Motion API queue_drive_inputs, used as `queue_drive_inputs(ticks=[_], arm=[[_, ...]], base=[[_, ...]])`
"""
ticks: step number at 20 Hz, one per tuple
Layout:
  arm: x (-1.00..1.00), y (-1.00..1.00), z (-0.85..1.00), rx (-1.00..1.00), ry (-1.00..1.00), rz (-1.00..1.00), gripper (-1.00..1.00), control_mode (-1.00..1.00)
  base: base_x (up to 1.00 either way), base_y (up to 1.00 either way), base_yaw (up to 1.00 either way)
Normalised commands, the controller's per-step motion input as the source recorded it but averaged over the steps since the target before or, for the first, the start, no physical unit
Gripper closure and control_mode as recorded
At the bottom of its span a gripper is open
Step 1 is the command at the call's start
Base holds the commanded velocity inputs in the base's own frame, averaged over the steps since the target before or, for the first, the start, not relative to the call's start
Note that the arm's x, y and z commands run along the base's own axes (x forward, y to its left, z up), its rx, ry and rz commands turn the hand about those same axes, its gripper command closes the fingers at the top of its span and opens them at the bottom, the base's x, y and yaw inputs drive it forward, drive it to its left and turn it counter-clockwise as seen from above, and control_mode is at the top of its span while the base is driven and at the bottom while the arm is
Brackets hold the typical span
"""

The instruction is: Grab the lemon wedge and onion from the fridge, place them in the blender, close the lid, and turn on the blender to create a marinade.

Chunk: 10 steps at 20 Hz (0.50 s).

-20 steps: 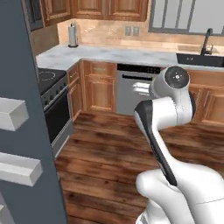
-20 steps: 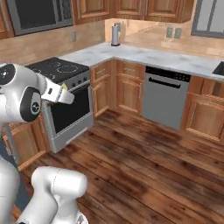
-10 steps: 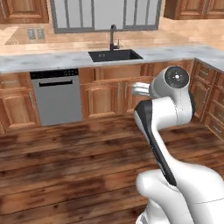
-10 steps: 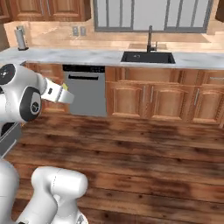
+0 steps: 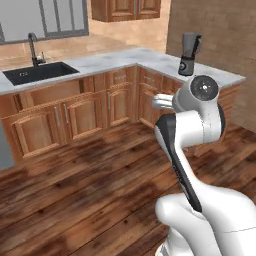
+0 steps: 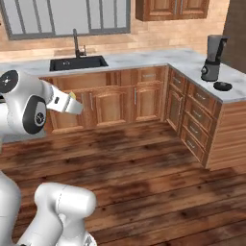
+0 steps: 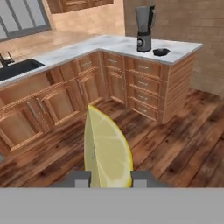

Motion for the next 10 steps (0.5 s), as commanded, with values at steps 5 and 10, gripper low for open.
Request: queue_drive_inputs(ticks=[5,10], arm=[[0.00,0.00,0.00,0.00,0.00,0.00,1.00,1.00],[0.00,0.00,0.00,0.00,0.00,0.00,1.00,1.00]], base=[[1.00,-0.16,-0.43],[1.00,0.00,-0.35]])
